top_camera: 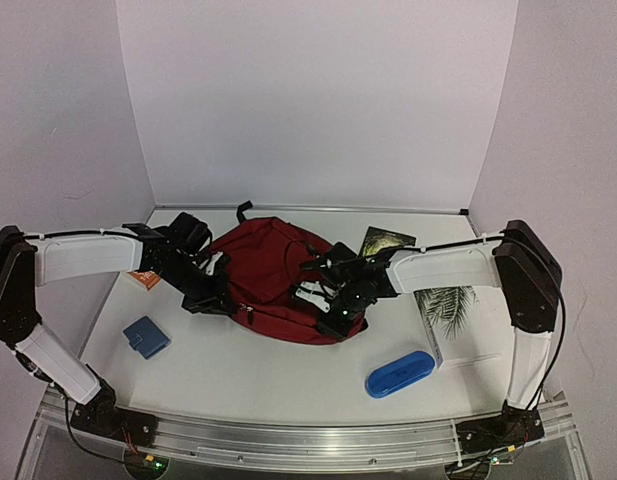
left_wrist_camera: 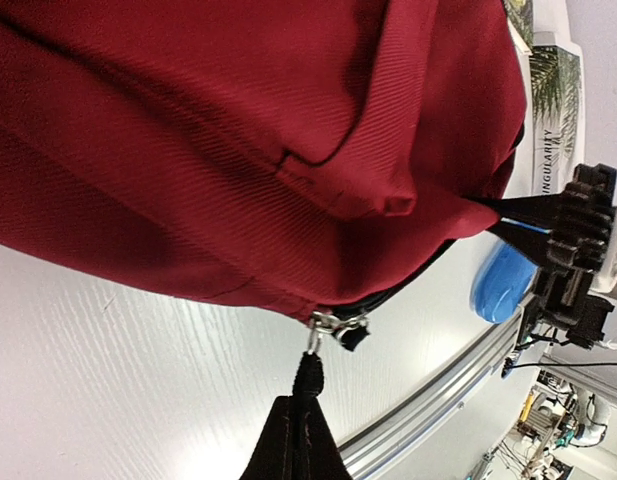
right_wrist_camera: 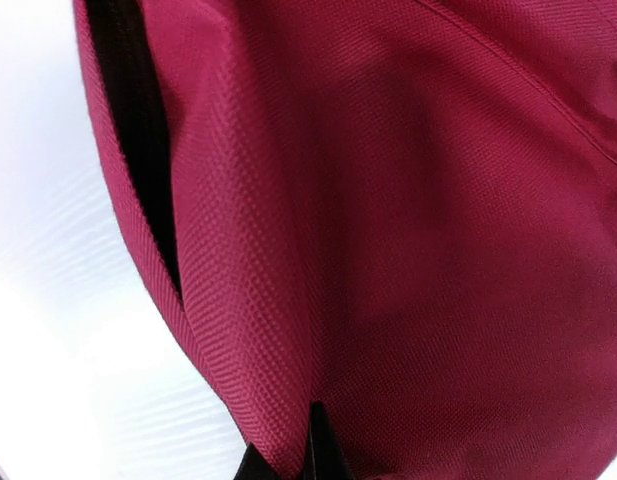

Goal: Pack the student bag
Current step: Adjust the student bag at the center of the board.

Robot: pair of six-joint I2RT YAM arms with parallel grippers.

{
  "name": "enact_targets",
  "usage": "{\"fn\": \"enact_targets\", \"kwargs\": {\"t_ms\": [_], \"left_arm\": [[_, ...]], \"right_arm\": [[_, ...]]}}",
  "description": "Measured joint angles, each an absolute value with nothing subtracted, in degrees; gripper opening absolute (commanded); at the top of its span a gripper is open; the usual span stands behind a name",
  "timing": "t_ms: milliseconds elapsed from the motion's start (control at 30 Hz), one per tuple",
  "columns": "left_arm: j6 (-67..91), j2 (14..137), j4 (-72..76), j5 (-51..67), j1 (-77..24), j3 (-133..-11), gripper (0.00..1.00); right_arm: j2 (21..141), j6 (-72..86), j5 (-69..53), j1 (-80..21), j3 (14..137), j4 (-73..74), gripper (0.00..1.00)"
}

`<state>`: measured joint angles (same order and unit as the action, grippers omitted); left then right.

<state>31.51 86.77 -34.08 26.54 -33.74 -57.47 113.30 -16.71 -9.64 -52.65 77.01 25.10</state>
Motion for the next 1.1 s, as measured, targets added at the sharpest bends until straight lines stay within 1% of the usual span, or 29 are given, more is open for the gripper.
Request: {"fn": "enact_targets", "kwargs": {"t_ms": [167, 333, 367, 500, 533, 567, 600, 667, 700, 733, 833, 1000, 1100], "left_arm": [[31.54, 86.54, -34.38, 24.8, -33.43, -55.46, 0.0], [31.53, 86.54, -33.6, 25.45, -33.43, -54.83, 0.0], [31.53, 86.54, -33.37, 25.65, -33.43, -54.76, 0.0], [31.53, 86.63, -32.76, 26.29, -33.94, -54.73, 0.0], [31.53, 86.74, -32.54, 26.48, -34.14, -54.76, 0.0], [31.53, 86.98, -32.34, 26.64, -34.39, -54.81, 0.0], [31.53, 87.45, -32.31, 26.84, -34.69, -55.04, 0.0], [31.53, 88.83, -32.3, 27.18, -35.19, -55.87, 0.0], [31.52, 89.54, -32.31, 27.31, -35.34, -56.32, 0.0], [31.51, 90.34, -32.28, 27.47, -35.45, -56.82, 0.0], [31.48, 92.02, -32.32, 27.99, -35.64, -57.96, 0.0], [31.43, 93.25, -32.32, 28.78, -35.64, -59.28, 0.0], [31.44, 93.55, -32.37, 29.37, -35.64, -59.97, 0.0]], "right_arm": [[113.27, -19.22, -8.18, -50.59, 77.01, 23.44, 0.0], [113.28, -21.11, -6.3, -49.83, 78.26, 22.86, 0.0], [113.39, -21.35, -5.44, -49.79, 79.17, 23.35, 0.02], [114.49, -21.99, -1.97, -49.45, 84.01, 24.9, 0.24], [114.69, -22.0, -1.25, -49.32, 84.86, 24.89, 0.33], [114.76, -21.7, -0.63, -49.16, 85.47, 24.9, 0.47], [114.78, -21.02, -0.24, -48.95, 85.89, 24.89, 0.57], [114.77, -19.64, -0.11, -48.41, 86.21, 24.83, 0.71], [114.74, -18.63, -0.41, -48.21, 86.22, 24.9, 0.74], [114.49, -17.13, -1.3, -48.04, 85.98, 24.91, 0.76], [112.16, -13.66, -4.97, -47.55, 83.57, 23.96, 0.77], [104.88, -8.02, -13.96, -47.88, 78.99, 21.11, 0.73], [103.33, -5.46, -18.77, -49.29, 78.63, 18.6, 0.7]]}}
